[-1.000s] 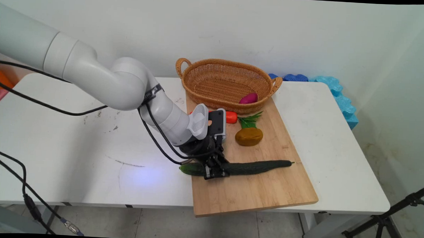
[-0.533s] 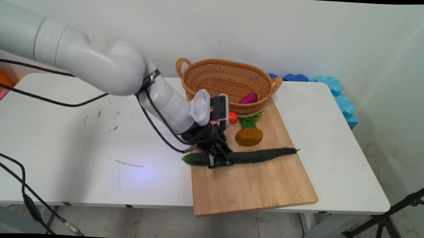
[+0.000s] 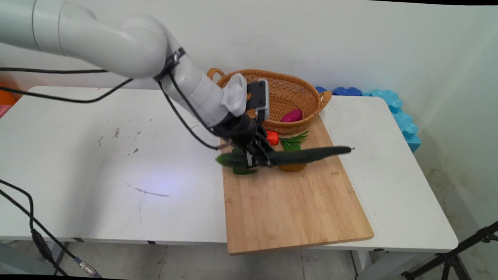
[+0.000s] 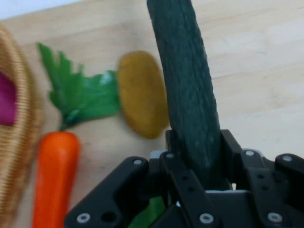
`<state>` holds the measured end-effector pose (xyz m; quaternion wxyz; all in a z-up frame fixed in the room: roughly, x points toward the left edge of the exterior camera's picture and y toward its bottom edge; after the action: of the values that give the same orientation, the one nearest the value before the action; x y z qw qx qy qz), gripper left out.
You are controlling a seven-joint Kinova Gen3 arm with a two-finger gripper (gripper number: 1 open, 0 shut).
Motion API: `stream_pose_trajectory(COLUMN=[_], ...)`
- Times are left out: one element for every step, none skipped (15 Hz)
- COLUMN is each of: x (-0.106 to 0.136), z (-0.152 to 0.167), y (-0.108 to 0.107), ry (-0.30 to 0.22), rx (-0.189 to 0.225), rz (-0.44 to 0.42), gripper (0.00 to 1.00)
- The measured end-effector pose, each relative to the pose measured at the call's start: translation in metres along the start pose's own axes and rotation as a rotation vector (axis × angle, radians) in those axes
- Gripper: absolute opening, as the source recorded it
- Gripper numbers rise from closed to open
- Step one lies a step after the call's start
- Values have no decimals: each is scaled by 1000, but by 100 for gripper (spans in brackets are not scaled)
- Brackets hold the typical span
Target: Place the picked object in the vegetable basket
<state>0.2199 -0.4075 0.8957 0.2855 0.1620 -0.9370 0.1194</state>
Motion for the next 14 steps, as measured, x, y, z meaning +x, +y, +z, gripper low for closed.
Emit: stream_pose_trajectory(x=[1,2,3,4,4,4,4,3,2,1,-1,-2,-5,-7], z=[-3,-4,-7,-9,-11,-12,-13,-14,-15,-16,-16,-17,-17,-16], y=[-7,-12,-20,-29,-38,-47,-52,-60,-69,-79,-86,-95,-104,-112], ry=[1,1,1,-1,-2,-5,-6,-9,-13,-18,-22,-27,-33,-39], rx=[10,16,26,38,49,59,65,74,85,95,103,112,121,129], rz=[11,19,33,48,65,79,88,102,118,135,149,165,181,195], gripper=[0,0,0,0,0,0,0,0,0,0,0,0,0,0])
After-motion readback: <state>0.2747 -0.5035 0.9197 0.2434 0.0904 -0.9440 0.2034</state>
